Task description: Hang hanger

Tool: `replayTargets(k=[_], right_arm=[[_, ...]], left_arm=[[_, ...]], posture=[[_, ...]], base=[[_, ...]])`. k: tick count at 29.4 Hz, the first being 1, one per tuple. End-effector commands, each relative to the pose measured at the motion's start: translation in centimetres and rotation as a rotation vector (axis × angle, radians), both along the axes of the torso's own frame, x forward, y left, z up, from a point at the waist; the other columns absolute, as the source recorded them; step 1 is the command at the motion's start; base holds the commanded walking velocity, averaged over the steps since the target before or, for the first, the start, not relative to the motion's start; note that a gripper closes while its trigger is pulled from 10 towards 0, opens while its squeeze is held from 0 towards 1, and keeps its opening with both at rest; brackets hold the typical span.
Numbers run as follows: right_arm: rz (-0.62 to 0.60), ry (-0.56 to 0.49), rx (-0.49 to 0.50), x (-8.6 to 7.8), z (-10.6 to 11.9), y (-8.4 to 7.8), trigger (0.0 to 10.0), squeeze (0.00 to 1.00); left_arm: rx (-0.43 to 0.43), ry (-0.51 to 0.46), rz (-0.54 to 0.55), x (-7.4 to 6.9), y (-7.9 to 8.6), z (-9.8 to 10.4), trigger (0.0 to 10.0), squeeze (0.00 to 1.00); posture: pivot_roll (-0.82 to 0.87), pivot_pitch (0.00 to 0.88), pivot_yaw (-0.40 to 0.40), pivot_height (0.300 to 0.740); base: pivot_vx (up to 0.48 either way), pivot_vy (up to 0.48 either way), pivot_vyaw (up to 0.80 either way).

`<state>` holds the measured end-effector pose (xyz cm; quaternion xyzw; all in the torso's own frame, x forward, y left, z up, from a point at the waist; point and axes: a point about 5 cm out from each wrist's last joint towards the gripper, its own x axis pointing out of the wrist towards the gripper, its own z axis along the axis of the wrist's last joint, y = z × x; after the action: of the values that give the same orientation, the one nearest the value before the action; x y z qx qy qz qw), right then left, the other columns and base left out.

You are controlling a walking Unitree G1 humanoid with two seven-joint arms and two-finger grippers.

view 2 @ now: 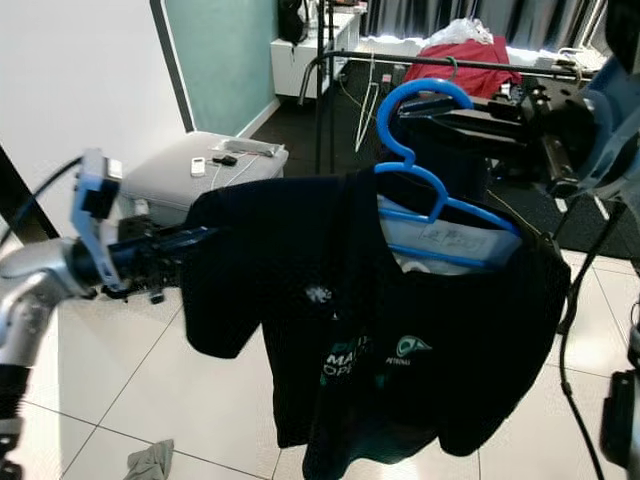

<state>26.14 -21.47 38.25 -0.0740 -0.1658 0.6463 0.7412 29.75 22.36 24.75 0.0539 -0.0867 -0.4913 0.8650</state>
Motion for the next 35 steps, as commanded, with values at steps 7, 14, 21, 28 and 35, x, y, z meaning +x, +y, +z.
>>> replayTargets(k=[7,14,21,28,35], right_arm=[[-0.06,0.009,-0.009,-0.2,-0.3,-1.5,0.0,0.0],[-0.082,0.095,-0.056,0.1,-2.4,-1.6,0.0,0.0],[-0.074,0.174,-0.115,0.3,-5.1,-0.5,0.0,0.0],[-0.086,0.215,-0.191,0.5,-7.0,0.0,0.0,0.0],[-0.089,0.211,-0.183,0.6,-7.3,0.4,0.0,0.0]], left_arm=[[0.042,-0.059,0.053,-0.4,2.7,1.8,0.0,0.0],[0.043,-0.121,0.11,-0.5,4.7,4.3,0.0,0.0],[0.06,-0.132,0.104,-0.5,4.9,4.7,0.0,0.0],[0.05,-0.137,0.101,-0.5,4.9,4.7,0.0,0.0],[0.046,-0.14,0.104,-0.4,5.0,4.9,0.0,0.0]], posture=[[-0.05,0.0,-0.036,0.74],[-0.05,0.0,-0.033,0.74],[-0.05,0.0,-0.032,0.74],[-0.06,0.0,-0.036,0.74],[-0.05,0.0,-0.036,0.74]], base=[[0.0,0.0,0.0],[0.0,0.0,0.0],[0.0,0.0,0.0],[0.0,0.0,0.0],[0.0,0.0,0.0]])
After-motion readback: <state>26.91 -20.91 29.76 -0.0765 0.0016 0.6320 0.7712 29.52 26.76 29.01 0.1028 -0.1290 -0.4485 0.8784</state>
